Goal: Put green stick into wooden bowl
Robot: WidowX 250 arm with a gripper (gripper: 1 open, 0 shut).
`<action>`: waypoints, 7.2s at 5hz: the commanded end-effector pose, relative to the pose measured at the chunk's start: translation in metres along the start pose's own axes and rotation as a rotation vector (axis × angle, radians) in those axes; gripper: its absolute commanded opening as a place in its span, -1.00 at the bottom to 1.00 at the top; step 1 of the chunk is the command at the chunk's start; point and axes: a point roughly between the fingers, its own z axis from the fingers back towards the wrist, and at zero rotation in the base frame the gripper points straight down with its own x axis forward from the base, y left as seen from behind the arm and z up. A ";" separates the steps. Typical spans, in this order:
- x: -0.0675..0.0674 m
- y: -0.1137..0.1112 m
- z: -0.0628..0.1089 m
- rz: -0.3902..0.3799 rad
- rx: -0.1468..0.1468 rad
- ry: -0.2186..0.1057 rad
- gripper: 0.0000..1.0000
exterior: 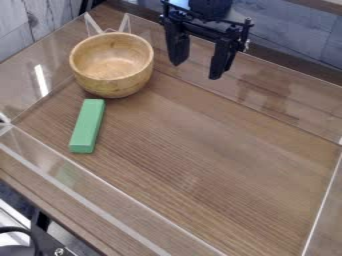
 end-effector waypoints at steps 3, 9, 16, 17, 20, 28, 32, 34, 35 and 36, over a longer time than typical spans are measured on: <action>-0.056 0.093 -0.014 0.107 -0.017 -0.054 1.00; -0.071 0.166 -0.076 0.499 -0.070 -0.066 1.00; -0.051 0.160 -0.102 0.246 -0.091 -0.135 1.00; -0.046 0.164 -0.102 0.293 -0.095 -0.134 1.00; -0.051 0.174 -0.119 0.276 -0.104 -0.108 1.00; -0.052 0.196 -0.091 0.396 -0.133 -0.072 -1.00; -0.055 0.182 -0.063 0.504 -0.146 -0.075 -1.00; -0.041 0.168 -0.051 0.403 -0.148 -0.070 -1.00; -0.042 0.172 -0.054 0.419 -0.150 -0.070 -1.00; -0.045 0.176 -0.060 0.439 -0.151 -0.070 -1.00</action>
